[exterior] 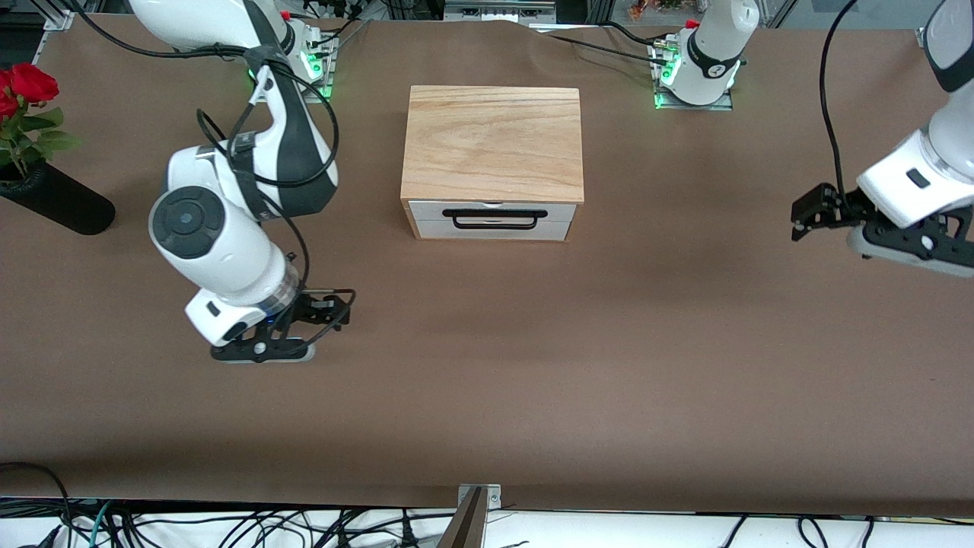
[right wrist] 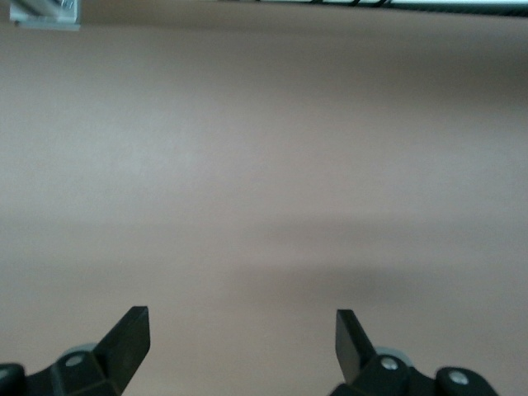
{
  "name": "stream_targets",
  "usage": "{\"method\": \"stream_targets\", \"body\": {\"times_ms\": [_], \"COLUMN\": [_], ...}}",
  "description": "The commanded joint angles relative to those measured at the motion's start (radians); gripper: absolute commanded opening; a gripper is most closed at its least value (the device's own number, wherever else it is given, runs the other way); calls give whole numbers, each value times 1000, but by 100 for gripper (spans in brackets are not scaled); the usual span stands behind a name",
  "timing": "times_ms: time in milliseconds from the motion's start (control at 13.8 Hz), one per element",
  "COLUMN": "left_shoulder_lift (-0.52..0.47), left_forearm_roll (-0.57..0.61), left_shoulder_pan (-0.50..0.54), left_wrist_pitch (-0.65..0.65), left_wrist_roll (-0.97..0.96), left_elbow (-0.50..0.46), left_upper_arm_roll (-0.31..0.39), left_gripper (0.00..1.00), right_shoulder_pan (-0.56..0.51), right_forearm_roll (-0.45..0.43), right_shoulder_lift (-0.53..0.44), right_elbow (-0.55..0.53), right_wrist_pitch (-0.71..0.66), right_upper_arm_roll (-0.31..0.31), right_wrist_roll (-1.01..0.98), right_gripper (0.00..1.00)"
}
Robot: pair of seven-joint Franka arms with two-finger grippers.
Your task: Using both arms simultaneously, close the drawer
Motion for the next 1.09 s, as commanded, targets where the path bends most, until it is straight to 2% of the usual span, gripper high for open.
{"method": "stream_targets", "body": {"times_ms": [0,218,363,435,580,653,798,1016], "left_shoulder_lift": [-104,-112,-109,-104,-101,-101,-101,-101], "left_forearm_roll": [10,10,12,13,13,13,13,13], "left_shoulder_pan": [-70,-61,-56,-58,-56,-56,-56,-56], "left_wrist_pitch": [89,61,22,-1,-7,-10,-10,-10], "left_wrist_roll": [-17,-13,-11,-14,-11,-11,-14,-11], "left_elbow": [-154,-163,-148,-137,-133,-133,-133,-133], "left_upper_arm_roll": [63,62,62,60,62,62,63,63], "left_gripper": [100,100,100,100,100,100,100,100], "right_shoulder_pan": [-28,-136,-210,-259,-382,-425,-442,-454], "right_forearm_roll": [-10,-9,-24,-64,-165,-170,-170,-165], "right_shoulder_lift": [-104,-271,-330,-347,-405,-429,-472,-488], "right_elbow": [-11,-112,-126,-131,-190,-226,-280,-318], "right_wrist_pitch": [-24,-40,-118,-149,-163,-165,-194,-232], "right_upper_arm_roll": [-3,15,35,69,191,225,242,247], "right_wrist_roll": [-1,-7,-10,-18,-148,-206,-217,-223], "right_gripper": [100,100,100,100,100,100,100,100]}}
